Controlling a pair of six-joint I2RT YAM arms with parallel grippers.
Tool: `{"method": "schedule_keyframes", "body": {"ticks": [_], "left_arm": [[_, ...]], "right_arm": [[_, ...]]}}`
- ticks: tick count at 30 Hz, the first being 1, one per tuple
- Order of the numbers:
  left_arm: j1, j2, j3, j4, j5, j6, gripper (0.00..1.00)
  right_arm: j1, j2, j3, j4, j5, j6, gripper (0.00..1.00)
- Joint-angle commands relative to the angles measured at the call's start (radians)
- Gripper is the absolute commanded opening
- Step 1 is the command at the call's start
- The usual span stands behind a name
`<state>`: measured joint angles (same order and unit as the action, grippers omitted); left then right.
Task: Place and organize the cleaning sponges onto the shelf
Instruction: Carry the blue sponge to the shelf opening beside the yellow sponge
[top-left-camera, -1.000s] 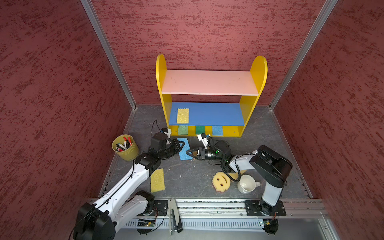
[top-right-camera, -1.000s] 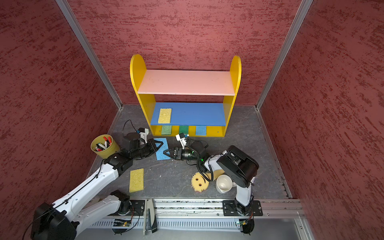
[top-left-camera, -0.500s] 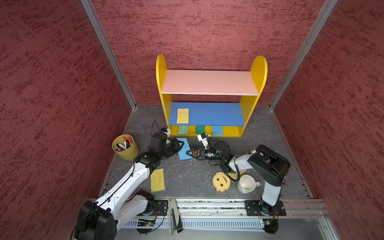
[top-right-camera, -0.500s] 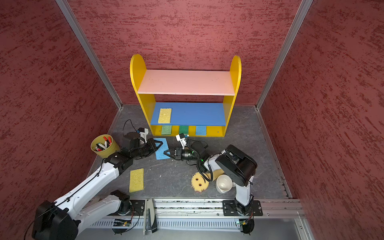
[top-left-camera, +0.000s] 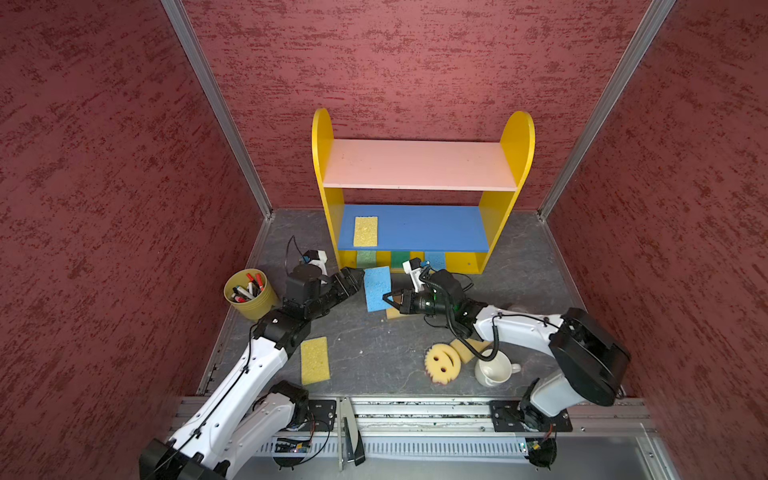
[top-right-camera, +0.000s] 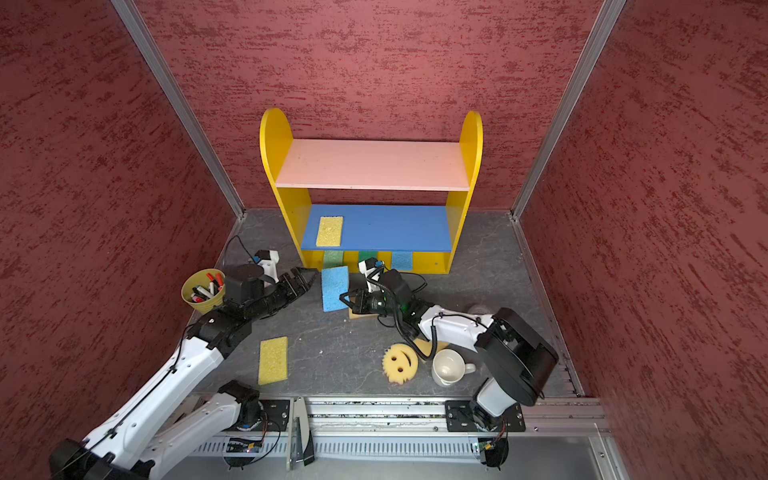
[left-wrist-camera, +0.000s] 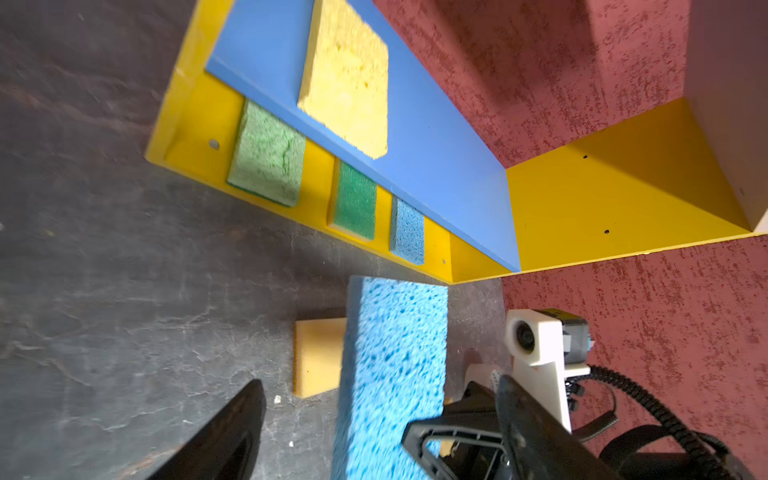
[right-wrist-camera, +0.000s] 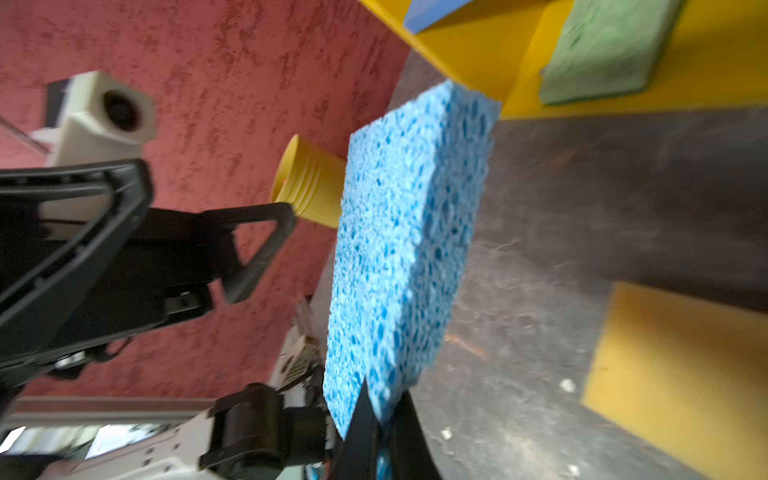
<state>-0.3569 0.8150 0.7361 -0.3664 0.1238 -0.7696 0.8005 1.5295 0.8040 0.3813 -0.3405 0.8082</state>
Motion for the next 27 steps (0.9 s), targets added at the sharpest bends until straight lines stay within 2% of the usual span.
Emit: {"method": "schedule_keyframes", "body": {"ticks": [1, 4, 7, 20, 27], "left_arm": [[0.01, -0.08, 0.039, -0.113, -0.165, 0.063, 0.9], [0.021, -0.133, 0.042, -0.161, -0.235, 0.066, 0.92], [0.038, -0.158, 0.038, -0.181, -0.246, 0.07, 0.92], [0.111, -0.118, 0.019, -0.182, -0.143, 0.057, 0.94], [0.143, -0.11, 0.024, -0.187, -0.123, 0.061, 0.95]], "right_arm": [[-0.035, -0.063, 0.042, -0.294, 0.199, -0.149, 0.0], [-0.079, -0.072, 0.089, -0.384, 0.242, -0.186, 0.0], [-0.128, -0.057, 0.16, -0.441, 0.243, -0.233, 0.0], [-0.232, 0.203, 0.518, -0.52, 0.22, -0.379, 0.0], [-0.264, 0.294, 0.6, -0.478, 0.212, -0.436, 0.0]]}}
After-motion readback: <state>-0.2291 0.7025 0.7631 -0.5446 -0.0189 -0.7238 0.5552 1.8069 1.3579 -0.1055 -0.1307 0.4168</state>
